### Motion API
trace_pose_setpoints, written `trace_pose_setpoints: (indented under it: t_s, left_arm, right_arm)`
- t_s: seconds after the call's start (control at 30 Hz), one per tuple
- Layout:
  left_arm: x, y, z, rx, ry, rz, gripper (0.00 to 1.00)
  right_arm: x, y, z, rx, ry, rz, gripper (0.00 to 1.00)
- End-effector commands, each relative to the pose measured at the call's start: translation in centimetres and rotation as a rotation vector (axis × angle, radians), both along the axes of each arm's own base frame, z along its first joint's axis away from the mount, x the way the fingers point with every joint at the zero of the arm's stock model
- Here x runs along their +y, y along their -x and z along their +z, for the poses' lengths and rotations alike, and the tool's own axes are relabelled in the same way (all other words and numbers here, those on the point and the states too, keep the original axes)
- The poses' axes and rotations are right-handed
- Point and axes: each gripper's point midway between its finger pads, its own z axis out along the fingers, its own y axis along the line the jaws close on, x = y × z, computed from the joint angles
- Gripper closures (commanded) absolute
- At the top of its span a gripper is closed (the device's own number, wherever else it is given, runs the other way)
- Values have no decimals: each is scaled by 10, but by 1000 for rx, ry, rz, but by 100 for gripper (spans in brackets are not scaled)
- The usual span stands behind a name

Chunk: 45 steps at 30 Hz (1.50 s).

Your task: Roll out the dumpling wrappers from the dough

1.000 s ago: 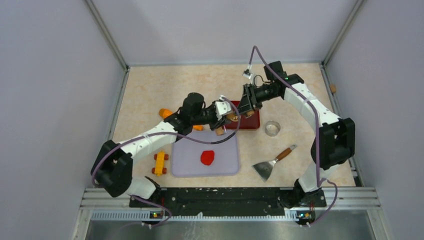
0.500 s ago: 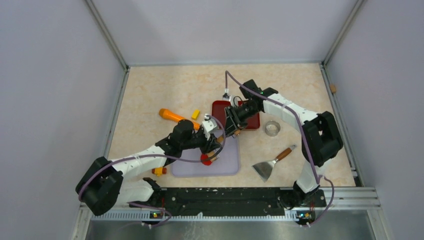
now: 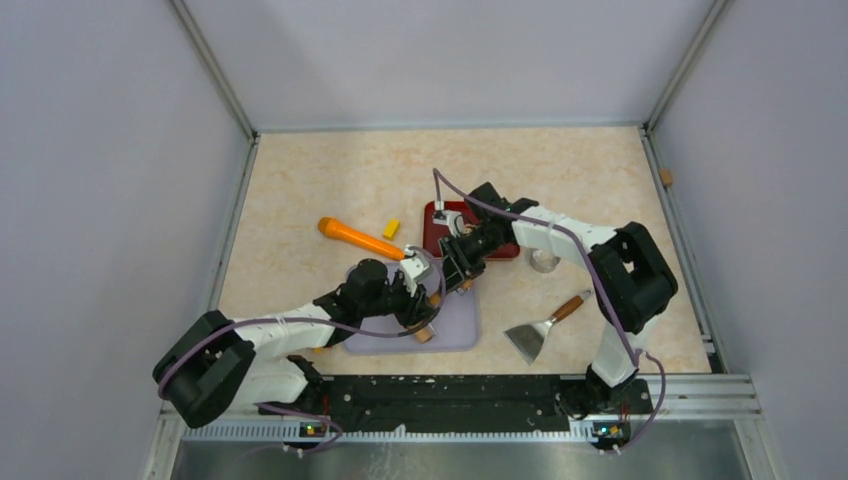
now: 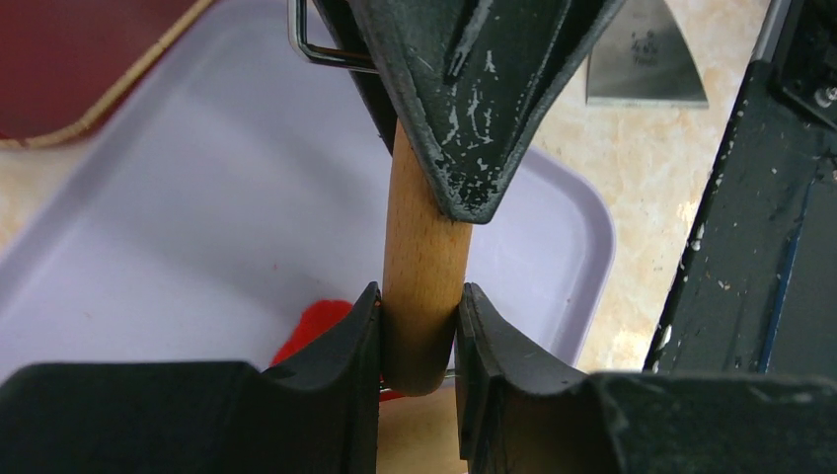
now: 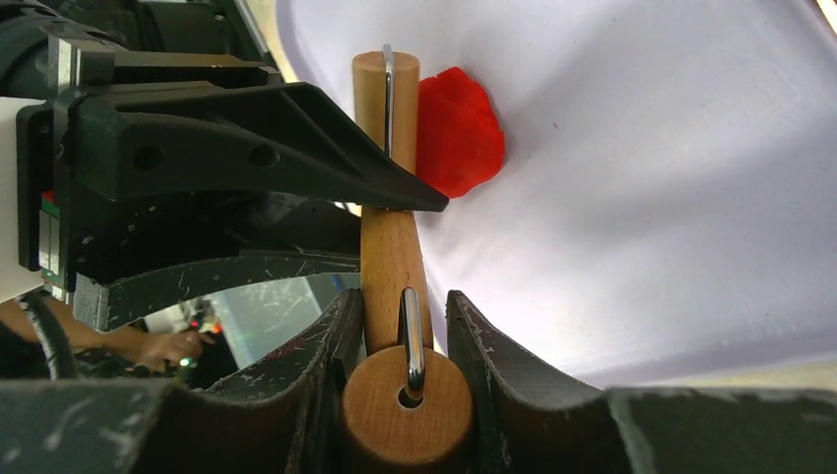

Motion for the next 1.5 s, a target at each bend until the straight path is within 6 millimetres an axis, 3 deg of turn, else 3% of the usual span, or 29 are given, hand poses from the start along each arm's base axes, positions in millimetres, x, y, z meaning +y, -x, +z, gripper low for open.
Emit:
trace_pose_setpoints:
  t_s: [0.0,0.13,0.27,0.4,0.53,0.63,0.73,0.8,0.9,0.97,1.07,1.27,1.47]
  left_arm:
    - [29,-19,-30,98,-53,254,100]
    - [34,-13,-44,211,-108,301,100]
    - [44,-3,-42,275,-109,358,100]
    - [63,-1,-40,378,-153,511,100]
    - [67,5,-31,417,-135,524,100]
    - [62,-2,-3,331,-93,476,100]
    - [49,-17,43,198,-18,415,100]
    - [39,-23,71,122,30,352,100]
    - [23,-22,92,74,78,251,100]
    - [16,-18,88,78,91,202,100]
    - [10,-21,77,102,97,196,100]
    - [12,-32,44,161,53,279,100]
    - [21,-28,-4,252,23,361,100]
  right_arm:
    - [-21,-7,-46,-124,172,-13,100]
    - [-26,0,-68,-111,226,-15,100]
    - [-19,15,-77,-83,221,9,100]
    - [-3,21,-76,-86,191,30,100]
    - [18,19,-67,-88,145,56,100]
    - [36,10,-41,-100,76,78,100]
    - [49,1,9,-161,-30,118,100]
    - [49,-6,40,-202,-85,119,100]
    - [39,-18,66,-225,-108,97,100]
    - [31,-21,70,-241,-90,90,100]
    - [21,-20,59,-259,-40,86,100]
    - [18,-23,26,-225,24,56,100]
    - [14,-33,-22,-251,169,49,100]
